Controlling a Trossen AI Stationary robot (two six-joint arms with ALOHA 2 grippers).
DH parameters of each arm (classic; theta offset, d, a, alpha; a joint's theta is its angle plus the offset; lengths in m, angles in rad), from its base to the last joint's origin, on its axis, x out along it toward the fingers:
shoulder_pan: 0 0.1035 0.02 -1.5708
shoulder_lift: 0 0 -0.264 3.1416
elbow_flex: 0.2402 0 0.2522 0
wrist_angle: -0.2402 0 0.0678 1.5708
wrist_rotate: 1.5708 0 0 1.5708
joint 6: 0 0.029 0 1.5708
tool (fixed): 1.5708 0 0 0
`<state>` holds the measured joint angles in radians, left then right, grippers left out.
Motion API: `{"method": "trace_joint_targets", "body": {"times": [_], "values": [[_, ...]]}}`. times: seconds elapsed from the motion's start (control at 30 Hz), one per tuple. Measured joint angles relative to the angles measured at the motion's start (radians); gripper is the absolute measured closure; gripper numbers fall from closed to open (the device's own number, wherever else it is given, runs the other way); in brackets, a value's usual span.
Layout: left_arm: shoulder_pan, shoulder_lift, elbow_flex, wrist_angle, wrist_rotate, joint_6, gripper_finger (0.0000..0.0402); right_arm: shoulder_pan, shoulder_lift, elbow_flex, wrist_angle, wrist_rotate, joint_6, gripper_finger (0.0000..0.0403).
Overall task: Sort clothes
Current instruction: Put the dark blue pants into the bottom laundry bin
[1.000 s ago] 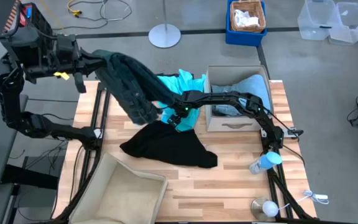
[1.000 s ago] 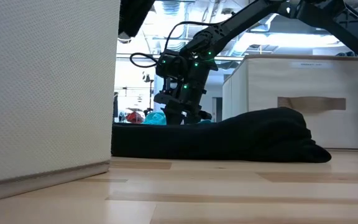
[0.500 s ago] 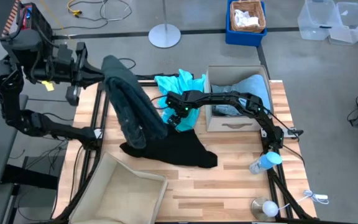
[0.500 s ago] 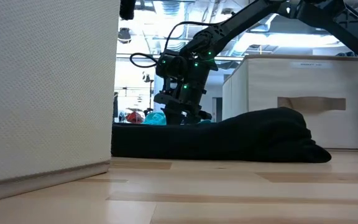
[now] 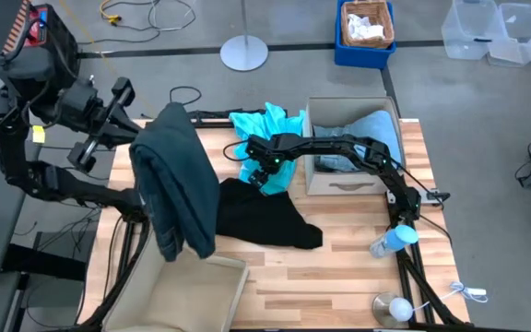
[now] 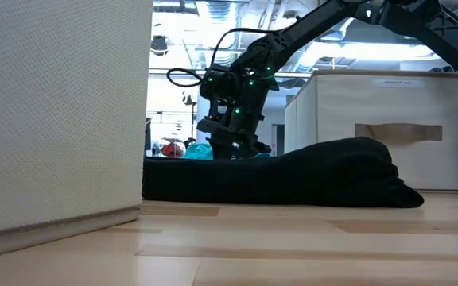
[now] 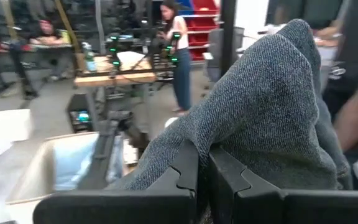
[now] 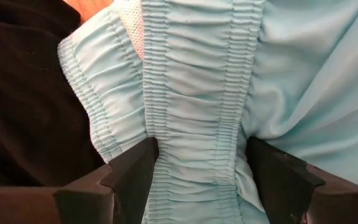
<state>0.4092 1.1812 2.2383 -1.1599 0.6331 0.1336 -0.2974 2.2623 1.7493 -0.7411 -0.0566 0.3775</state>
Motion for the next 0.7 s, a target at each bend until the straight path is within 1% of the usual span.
{"method": "trace_joint_targets", "body": {"times": [0.13, 0.3, 0.53, 0.7], "values": [[-0.035, 0.0, 0.0, -0.004, 0.058, -0.017, 0.0397, 0.0, 0.0, 0.0, -0.005, 0.001, 0.0, 0.0127], [-0.104, 0.0, 0.0, -0.007, 0.119, -0.058, 0.0397, 0.0, 0.0, 0.0, -0.006, 0.001, 0.0, 0.0127], [-0.246, 0.011, 0.0, -0.006, 0.181, -0.142, 0.0397, -0.007, 0.0, 0.0, -0.008, 0.001, 0.0, 0.0127], [-0.35, 0.036, 0.0, -0.01, 0.185, -0.236, 0.0397, -0.013, 0.0, 0.0, -0.009, -0.002, 0.0, 0.0127]]}}
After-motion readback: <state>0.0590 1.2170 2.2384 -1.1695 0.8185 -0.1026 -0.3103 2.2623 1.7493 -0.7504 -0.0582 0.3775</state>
